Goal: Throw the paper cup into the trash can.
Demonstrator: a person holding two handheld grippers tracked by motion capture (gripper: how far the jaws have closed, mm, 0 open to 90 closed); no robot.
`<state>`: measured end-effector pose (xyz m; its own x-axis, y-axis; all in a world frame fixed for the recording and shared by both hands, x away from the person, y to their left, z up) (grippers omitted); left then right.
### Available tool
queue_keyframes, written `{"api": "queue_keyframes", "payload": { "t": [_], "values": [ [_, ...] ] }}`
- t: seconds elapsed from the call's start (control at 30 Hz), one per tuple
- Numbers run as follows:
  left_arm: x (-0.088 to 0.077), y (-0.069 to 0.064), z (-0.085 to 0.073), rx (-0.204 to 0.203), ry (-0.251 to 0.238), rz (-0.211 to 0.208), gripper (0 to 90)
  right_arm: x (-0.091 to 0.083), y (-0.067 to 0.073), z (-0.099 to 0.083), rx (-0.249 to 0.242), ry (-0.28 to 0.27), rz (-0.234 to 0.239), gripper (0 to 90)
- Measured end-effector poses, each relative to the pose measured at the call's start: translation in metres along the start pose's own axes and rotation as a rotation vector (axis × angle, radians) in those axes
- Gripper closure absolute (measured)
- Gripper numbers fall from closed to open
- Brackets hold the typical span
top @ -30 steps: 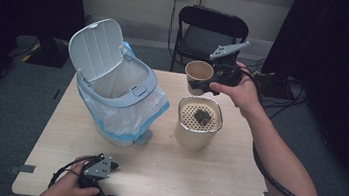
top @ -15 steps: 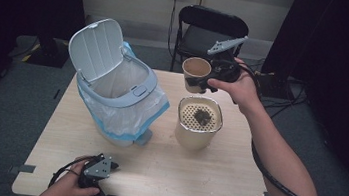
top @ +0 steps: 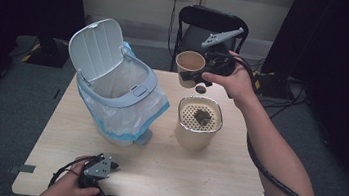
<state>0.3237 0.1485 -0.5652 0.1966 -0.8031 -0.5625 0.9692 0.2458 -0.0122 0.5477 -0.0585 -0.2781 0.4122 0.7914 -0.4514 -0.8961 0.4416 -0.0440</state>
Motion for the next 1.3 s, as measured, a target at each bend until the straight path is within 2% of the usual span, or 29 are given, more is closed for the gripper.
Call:
{"api": "queue_keyframes", "payload": {
  "t": [0.77,1.3],
  "values": [
    [0.000,0.000,0.000,0.002,0.005,0.000,0.0,0.022,0.020,0.033,-0.028,-0.012,0.051,29.0],
    [0.000,0.000,0.000,-0.003,0.008,-0.004,0.0,0.044,0.041,0.054,-0.044,-0.016,0.089,29.0]
  ]
}}
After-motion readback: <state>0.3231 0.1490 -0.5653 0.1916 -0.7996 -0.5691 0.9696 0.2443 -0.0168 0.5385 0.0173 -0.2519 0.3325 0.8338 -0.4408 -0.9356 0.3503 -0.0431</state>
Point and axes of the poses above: each handheld gripper's, and its own axes: x roughly forward along the jaws, z roughly out of its top, y roughly to its left, the point moved 9 cm from there along x, roughly forward along the jaws, and after that the axes turned 10 degrees about -y, right-handed, at the moved point
